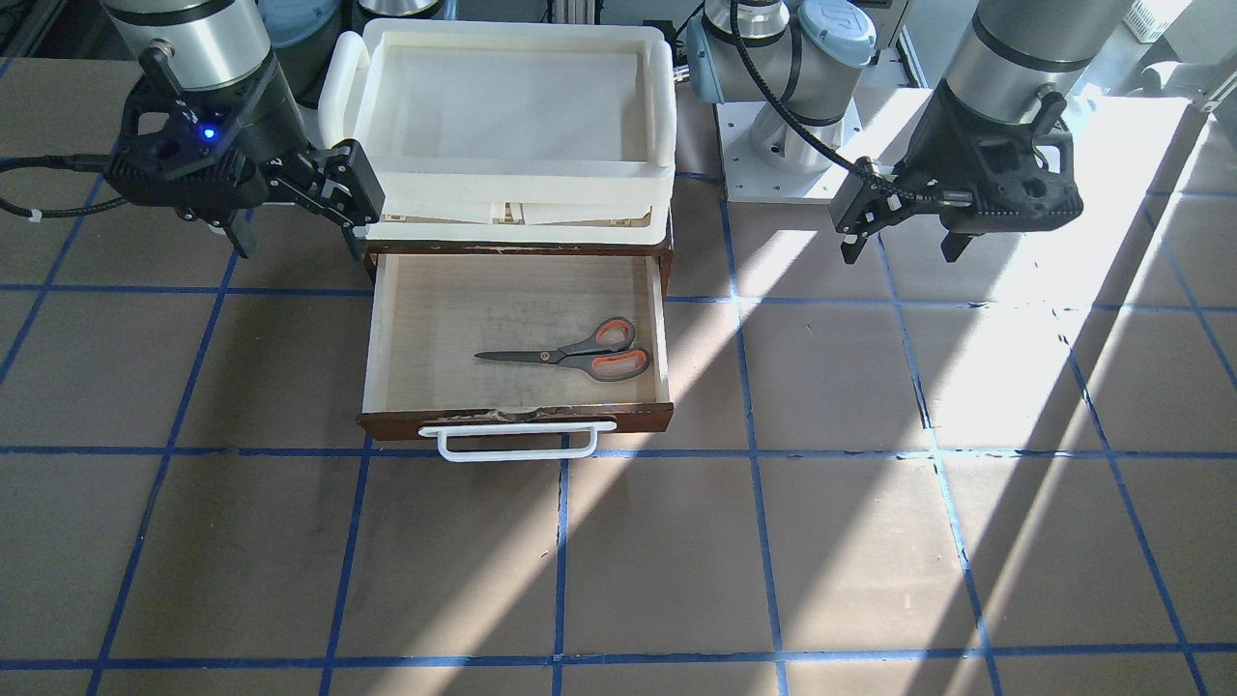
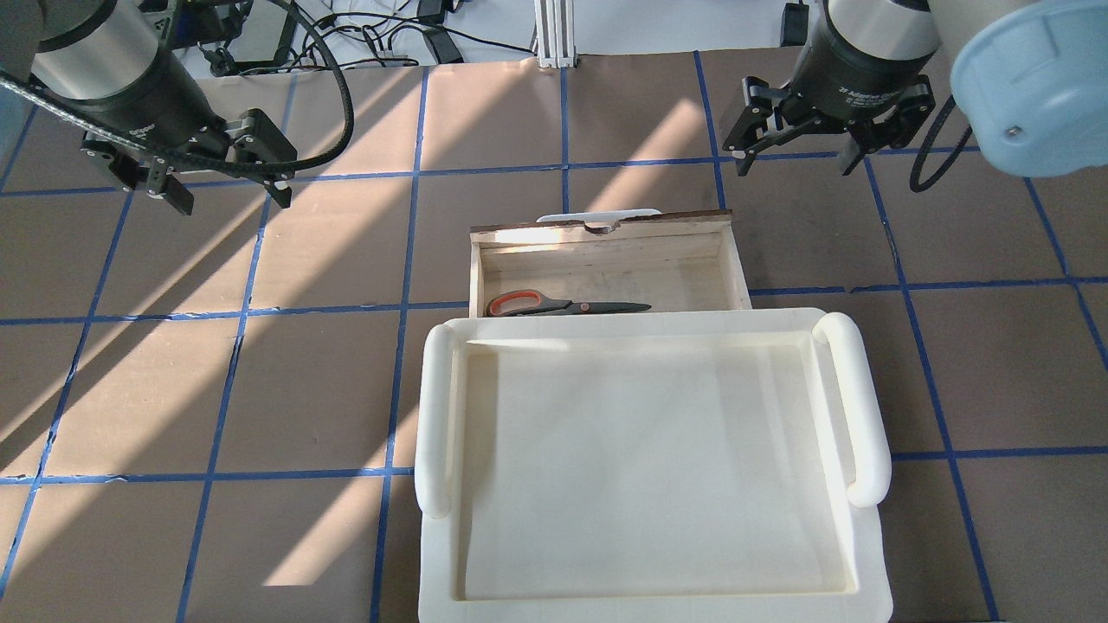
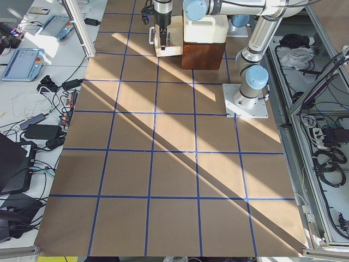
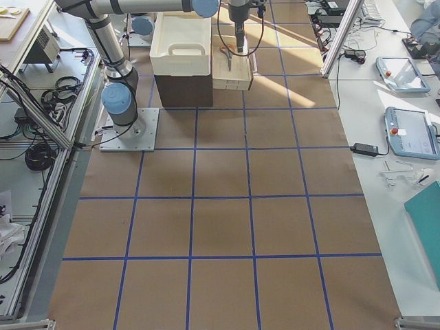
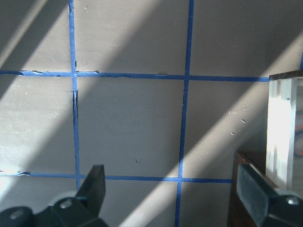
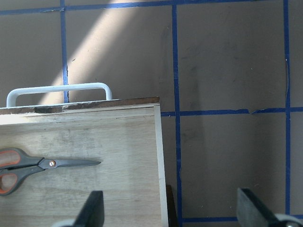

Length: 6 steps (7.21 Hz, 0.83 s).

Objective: Place scissors in drawer with both arms

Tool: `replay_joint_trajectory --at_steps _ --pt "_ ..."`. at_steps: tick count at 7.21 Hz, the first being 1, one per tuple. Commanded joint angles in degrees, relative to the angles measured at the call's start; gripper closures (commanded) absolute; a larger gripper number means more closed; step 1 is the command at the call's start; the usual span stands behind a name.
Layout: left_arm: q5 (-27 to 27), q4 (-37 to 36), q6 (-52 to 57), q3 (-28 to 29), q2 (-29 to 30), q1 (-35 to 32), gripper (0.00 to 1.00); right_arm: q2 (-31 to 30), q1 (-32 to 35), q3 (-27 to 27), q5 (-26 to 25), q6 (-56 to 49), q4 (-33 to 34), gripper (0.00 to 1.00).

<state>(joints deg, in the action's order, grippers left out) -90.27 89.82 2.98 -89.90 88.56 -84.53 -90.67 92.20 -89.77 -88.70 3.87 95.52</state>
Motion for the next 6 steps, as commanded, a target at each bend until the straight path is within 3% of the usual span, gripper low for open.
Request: replay_joint_trajectory --at_steps 1,6 --pt "0.71 0.26 0.01 -0.1 -0.06 -0.02 0.0 0.23 -0.35 0.55 -0.42 -0.09 0.45 0.0" --pt "0.44 0.26 0.01 -0.8 -0.49 -0.02 0.0 2.69 -0.53 4.6 -0.42 -0.09 -0.25 0.0"
